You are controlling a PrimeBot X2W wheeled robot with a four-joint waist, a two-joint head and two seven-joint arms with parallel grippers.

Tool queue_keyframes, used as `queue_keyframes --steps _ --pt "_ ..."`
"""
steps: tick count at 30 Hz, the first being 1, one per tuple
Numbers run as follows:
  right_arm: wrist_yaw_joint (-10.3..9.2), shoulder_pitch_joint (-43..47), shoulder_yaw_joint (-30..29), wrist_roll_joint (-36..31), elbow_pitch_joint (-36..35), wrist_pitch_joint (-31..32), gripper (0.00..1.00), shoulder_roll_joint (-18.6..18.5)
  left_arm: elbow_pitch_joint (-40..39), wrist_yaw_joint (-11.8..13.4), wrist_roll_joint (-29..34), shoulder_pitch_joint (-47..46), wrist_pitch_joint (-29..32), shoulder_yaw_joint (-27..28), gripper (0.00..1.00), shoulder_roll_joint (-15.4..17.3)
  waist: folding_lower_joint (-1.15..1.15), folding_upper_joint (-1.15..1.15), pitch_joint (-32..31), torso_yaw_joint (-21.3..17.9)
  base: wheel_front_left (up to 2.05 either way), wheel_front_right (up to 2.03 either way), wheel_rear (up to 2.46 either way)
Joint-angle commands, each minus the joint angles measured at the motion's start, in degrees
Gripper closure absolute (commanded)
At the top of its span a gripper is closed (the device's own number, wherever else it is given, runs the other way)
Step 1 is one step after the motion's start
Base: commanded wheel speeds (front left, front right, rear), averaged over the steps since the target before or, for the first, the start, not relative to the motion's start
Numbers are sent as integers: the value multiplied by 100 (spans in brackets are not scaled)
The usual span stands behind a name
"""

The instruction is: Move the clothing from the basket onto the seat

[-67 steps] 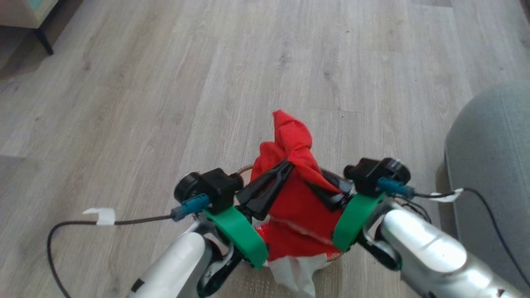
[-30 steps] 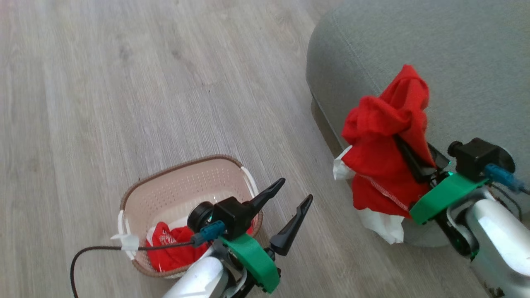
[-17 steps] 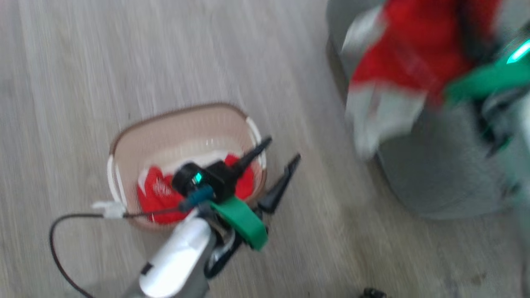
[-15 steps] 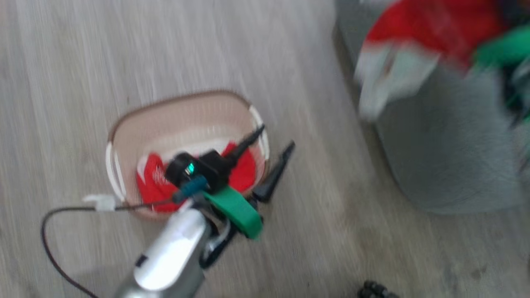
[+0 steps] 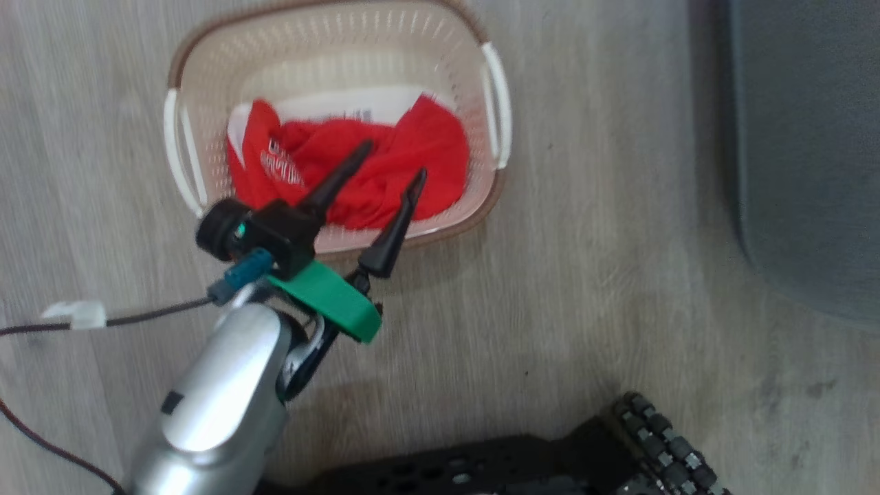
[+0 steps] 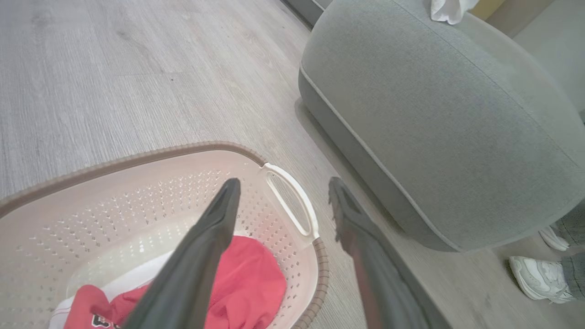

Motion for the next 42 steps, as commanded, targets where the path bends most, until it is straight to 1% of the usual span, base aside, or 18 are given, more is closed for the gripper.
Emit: queue_keyframes --steps 1,5,10,11,13,14,15,18,21,28,30,31,32,33,36,40,42 --pt "-2 -56 -201 -157 -4 69 100 -156 -282 -7 96 -60 -65 173 0 81 -2 1 421 222 0 0 0" --pt "-2 83 -902 -533 463 -6 100 -227 -639 -7 243 -197 -65 248 0 107 -2 1 716 228 0 0 0" --pt "-2 535 -1602 -914 922 -193 100 39 -857 -7 374 -165 -65 375 0 258 -2 1 936 55 0 0 0" --pt "-2 581 -1693 -965 957 -213 90 119 -856 -7 395 -134 -65 400 0 303 -2 1 940 5 0 0 0" --pt "-2 656 -1786 -1086 973 -236 56 265 -852 -7 412 -71 -65 474 0 366 -2 1 908 -101 0 0 0" --pt "-2 688 -1814 -1128 939 -240 24 332 -844 -7 415 -36 -65 511 0 389 -2 1 871 -153 0 0 0" --pt "-2 732 -1818 -1159 882 -242 0 407 -831 -7 416 3 -65 542 0 406 -2 1 812 -206 0 0 0" --pt "-2 941 -1762 -1212 782 -244 0 546 -799 -7 401 111 -65 591 0 413 -2 1 563 -349 0 0 0" --pt "-2 1223 -1570 -1237 752 -245 0 576 -774 -7 373 191 -65 612 0 372 -2 1 256 -466 0 0 0" --pt "-2 2335 -743 -1075 881 -246 0 575 -562 -8 217 460 -65 596 0 148 -2 1 -670 -636 0 0 0" --pt "-2 2767 -470 -918 799 -246 0 655 -485 -8 147 582 -66 615 0 87 -2 1 -983 -682 0 0 0" --pt "-2 2767 -470 -918 799 -246 0 655 -485 -8 147 582 -66 615 0 87 -2 1 -983 -682 0 0 0" --pt "-2 3212 -268 -694 598 -246 0 763 -424 -8 93 722 -66 675 0 17 -2 1 -1287 -711 0 0 0" --pt "-2 3212 -268 -694 598 -246 0 763 -424 -8 93 722 -66 675 0 17 -2 1 -1287 -711 0 0 0" --pt "-2 3886 12 -546 91 -246 0 882 -361 -8 40 954 -66 802 0 -112 -2 1 -1720 -695 0 0 0" --pt "-2 4721 289 -337 -828 -246 0 1114 -270 -8 3 1273 -66 1011 0 -275 -2 1 -2287 -548 0 0 0" --pt "-2 5139 392 -271 -1331 -246 0 1324 -230 -8 -21 1436 -66 1134 0 -357 -2 1 -2541 -428 0 0 0"
